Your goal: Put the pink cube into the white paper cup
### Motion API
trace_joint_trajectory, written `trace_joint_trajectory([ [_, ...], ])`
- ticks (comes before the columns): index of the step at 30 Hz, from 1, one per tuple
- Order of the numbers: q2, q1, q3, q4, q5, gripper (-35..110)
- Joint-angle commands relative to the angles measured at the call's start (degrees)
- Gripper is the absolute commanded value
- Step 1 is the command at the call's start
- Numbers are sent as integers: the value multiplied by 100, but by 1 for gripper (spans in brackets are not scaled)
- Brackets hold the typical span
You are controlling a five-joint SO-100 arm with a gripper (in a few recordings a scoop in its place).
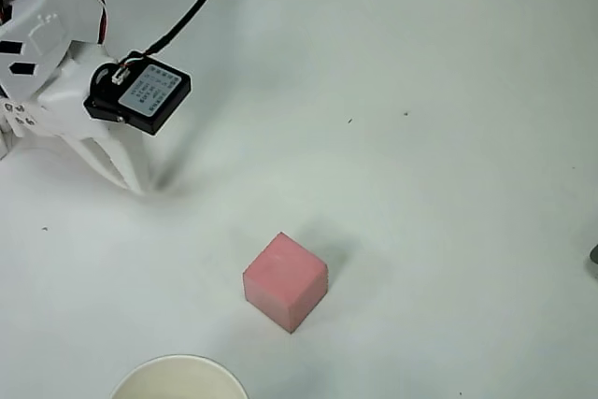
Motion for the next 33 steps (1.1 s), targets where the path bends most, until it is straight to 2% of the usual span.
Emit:
trace_joint_trajectory([
  [1,1521,158,70,26,563,0],
  [16,1521,-114,70,26,563,0],
  [25,1521,-677,70,-9,879,0],
  [33,1521,-888,-105,-598,905,0],
])
